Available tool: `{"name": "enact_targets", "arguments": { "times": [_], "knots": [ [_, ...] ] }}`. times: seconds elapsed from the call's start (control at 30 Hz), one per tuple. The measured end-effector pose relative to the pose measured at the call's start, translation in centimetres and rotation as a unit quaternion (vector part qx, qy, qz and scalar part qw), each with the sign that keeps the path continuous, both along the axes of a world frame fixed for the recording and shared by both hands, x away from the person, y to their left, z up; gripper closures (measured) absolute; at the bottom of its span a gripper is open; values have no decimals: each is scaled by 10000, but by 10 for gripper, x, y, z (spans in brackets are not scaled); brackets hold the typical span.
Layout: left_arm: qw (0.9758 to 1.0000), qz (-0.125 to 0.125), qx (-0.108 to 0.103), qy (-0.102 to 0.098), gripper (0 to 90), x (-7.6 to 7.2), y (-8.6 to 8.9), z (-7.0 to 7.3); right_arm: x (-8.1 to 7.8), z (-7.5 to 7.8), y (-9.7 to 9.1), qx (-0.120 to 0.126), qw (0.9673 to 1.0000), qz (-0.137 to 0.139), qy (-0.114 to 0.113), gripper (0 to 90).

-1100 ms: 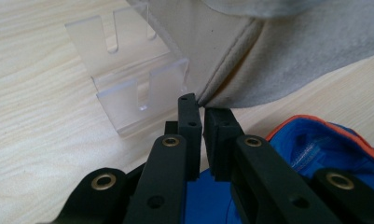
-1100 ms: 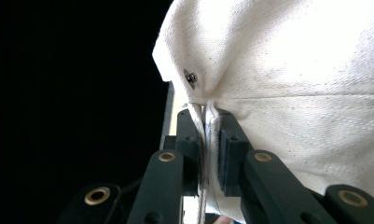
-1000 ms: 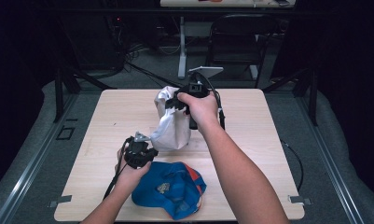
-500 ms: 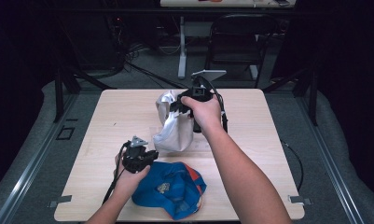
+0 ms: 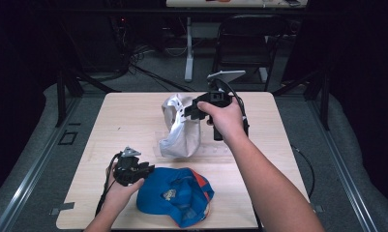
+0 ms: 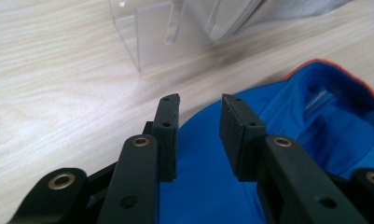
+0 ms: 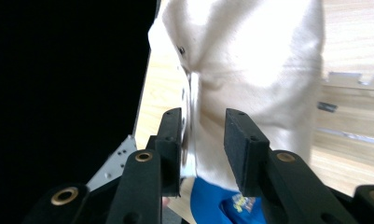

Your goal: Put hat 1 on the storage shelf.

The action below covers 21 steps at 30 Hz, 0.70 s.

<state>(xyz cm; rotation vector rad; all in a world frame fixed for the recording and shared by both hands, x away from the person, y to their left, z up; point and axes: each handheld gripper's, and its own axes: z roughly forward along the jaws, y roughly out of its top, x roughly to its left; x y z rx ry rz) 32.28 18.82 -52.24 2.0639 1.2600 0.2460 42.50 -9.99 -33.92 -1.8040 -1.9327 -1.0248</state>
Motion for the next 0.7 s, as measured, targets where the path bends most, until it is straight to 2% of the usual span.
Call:
{"name": "enact_targets", "arguments": {
  "times": [0.1, 0.23, 0.27, 0.3, 0.47, 0.5, 0.63, 0.7],
  "knots": [
    [9999, 77, 141, -13, 665, -1, 2, -2, -6, 2, -6, -49, 10000, -10, -33, 672],
    [9995, 17, 307, 52, 630, -2, 6, -2, -16, 0, -17, -196, 9996, 116, -148, 667],
    [9994, 13, 335, 51, 627, -3, 7, -2, -19, -1, -19, -192, 9997, 69, -160, 664],
    [9994, 30, 326, 63, 622, -3, 8, -3, -21, -2, -22, -138, 9998, 30, -162, 661],
    [9996, 66, 266, 84, 598, -3, 14, -1, -30, -7, -36, -236, 9996, 29, -123, 658],
    [9997, 109, 214, 74, 590, -3, 18, 0, -35, -12, -43, -298, 9995, 30, -115, 655],
    [9997, 167, 171, 56, 588, -3, 22, 1, -39, -19, -49, -284, 9995, -24, -115, 649],
    [9996, 219, 142, 67, 588, -3, 27, 2, -46, -30, -56, -284, 9995, -22, -105, 643]
  ]
}}
